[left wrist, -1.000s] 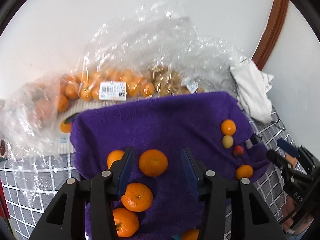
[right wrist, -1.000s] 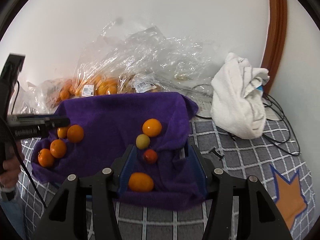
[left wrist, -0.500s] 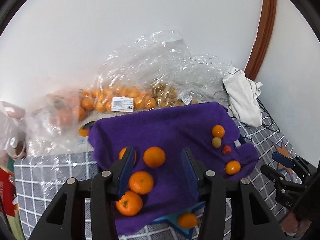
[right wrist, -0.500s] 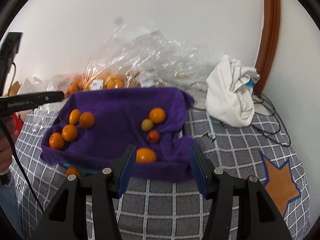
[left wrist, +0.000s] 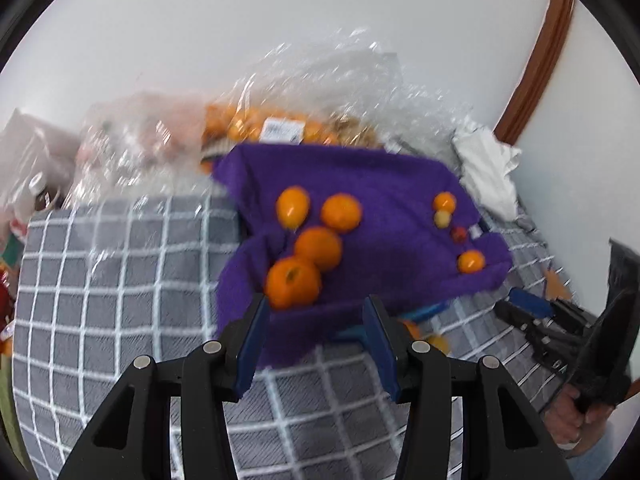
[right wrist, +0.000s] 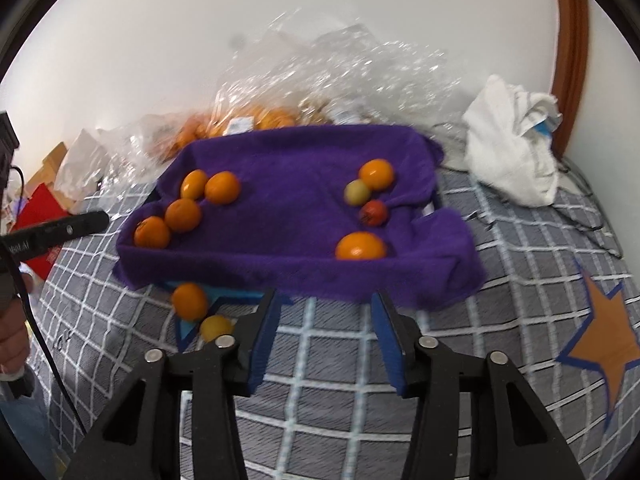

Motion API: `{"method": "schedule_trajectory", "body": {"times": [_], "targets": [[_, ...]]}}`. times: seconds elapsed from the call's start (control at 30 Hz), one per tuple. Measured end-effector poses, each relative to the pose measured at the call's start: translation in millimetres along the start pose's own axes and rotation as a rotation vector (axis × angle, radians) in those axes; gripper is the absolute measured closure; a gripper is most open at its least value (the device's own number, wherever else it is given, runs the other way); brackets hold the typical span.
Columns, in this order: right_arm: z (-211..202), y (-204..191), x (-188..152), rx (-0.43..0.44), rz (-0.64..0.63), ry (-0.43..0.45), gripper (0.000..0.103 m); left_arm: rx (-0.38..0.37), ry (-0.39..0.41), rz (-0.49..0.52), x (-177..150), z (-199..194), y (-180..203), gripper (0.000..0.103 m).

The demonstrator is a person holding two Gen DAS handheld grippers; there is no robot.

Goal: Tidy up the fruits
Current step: 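Grasp the pale yellow fruit with the right gripper while the left gripper grasps a mandarin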

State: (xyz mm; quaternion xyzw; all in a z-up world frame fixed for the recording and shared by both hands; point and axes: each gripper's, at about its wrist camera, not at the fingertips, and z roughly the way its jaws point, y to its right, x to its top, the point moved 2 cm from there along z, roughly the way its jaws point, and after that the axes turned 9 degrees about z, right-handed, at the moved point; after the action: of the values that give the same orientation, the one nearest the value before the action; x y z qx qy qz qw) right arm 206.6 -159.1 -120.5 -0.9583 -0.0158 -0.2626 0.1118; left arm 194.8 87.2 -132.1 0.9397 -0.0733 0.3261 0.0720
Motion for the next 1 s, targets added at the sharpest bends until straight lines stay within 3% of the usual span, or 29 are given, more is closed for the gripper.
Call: {"method": "schedule_trajectory", "body": {"times": [0.3, 0.57, 0.77, 1.0], "targets": [[26, -48, -28, 0.102, -0.094, -0.068, 0.063, -0.030, -0.014, -0.094, -31, 0, -24, 0.057], [45, -60, -39, 0.105, -0.119, -0.092, 0.075, -0.035, -0.023, -0.087, -34, 6, -17, 0.057], [25, -32, -32, 0.084, -0.078, -0.049, 0.075, -0.070, -0.032, -0.048, -31, 17, 10, 0.057], [-12, 18, -20, -0.042, -0.053, 0.029, 0.075, -0.150, -0.065, 0.002, -29, 43, 58, 0.056]]}}
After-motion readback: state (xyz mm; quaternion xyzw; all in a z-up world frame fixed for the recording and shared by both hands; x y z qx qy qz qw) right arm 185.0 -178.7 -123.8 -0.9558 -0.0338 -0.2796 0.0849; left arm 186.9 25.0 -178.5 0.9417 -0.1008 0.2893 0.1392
